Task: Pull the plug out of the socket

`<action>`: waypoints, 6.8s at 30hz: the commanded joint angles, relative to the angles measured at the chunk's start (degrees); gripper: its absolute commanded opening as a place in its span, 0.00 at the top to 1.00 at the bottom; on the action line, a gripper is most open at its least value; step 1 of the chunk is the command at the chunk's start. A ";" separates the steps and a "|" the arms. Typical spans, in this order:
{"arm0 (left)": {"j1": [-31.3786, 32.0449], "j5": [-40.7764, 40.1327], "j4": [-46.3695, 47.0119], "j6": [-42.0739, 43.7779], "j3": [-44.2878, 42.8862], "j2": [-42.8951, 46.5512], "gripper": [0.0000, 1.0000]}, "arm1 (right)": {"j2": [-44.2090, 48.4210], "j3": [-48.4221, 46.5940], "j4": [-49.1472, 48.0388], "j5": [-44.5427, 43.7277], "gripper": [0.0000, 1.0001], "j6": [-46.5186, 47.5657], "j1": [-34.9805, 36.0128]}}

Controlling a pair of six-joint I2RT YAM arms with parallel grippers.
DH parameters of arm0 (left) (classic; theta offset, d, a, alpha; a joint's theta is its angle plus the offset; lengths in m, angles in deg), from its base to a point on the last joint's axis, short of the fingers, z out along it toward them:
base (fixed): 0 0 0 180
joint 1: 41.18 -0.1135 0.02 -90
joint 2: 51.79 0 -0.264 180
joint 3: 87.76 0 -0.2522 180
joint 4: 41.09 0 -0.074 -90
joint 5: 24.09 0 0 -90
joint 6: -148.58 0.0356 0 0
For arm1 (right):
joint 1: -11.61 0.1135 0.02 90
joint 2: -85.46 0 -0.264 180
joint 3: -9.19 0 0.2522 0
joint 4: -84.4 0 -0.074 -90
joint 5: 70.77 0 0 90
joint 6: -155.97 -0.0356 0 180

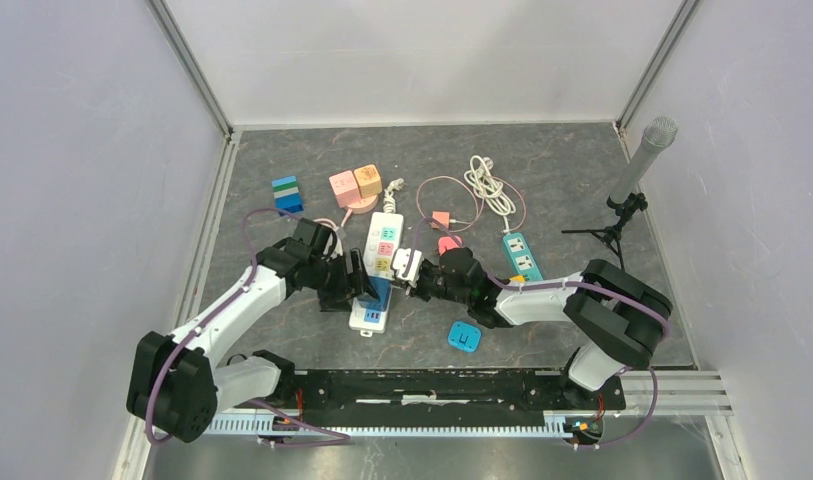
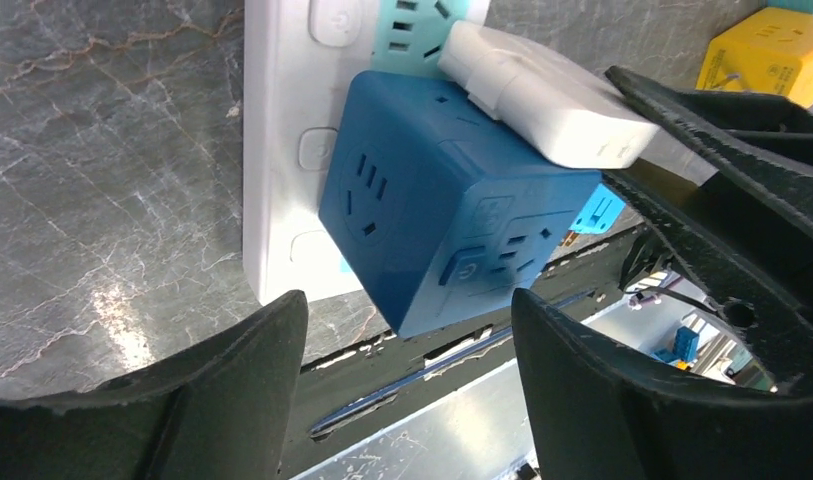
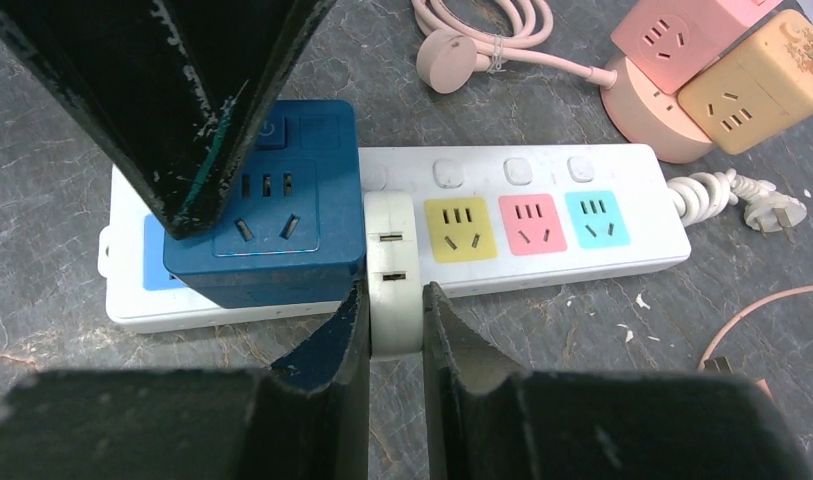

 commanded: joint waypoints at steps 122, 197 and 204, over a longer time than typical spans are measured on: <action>0.37 -27.14 0.39 2.87 -17.58 -5.01 0.00 | 19.71 -19.20 63.01 -15.49 0.39 -35.04 -17.63; -0.03 -10.47 13.97 -10.45 -4.67 -3.00 0.10 | -2.40 -32.73 65.89 -31.50 0.04 -40.33 4.26; 0.06 -1.40 23.46 -10.20 -6.34 -13.35 0.23 | -2.34 -31.51 63.62 -27.57 0.14 -40.64 2.58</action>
